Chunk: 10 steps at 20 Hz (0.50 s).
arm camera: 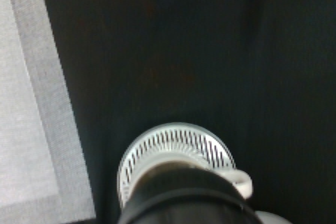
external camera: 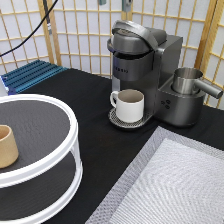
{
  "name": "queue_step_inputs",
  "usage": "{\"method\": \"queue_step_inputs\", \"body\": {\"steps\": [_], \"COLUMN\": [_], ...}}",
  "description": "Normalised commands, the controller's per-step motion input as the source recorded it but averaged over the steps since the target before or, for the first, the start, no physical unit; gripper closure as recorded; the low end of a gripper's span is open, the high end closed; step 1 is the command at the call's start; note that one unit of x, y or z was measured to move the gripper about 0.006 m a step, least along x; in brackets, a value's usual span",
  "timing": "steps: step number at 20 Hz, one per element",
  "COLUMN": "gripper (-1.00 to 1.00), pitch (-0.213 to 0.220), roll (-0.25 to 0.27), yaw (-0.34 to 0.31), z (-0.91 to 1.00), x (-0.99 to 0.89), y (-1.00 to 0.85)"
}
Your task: Make coffee
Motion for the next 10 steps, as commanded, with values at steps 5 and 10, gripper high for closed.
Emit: {"method": "queue_step_inputs", "body": {"steps": [5,10], "gripper": [-1.00,-1.00], "pitch": [0.032,0.049], "roll": [-0.211,-0.188], "yaw": [-0.046,-0.050], "z": [-0.01,-0.08], "x": [0.54,0.55], "y": [0.26,0.00]}}
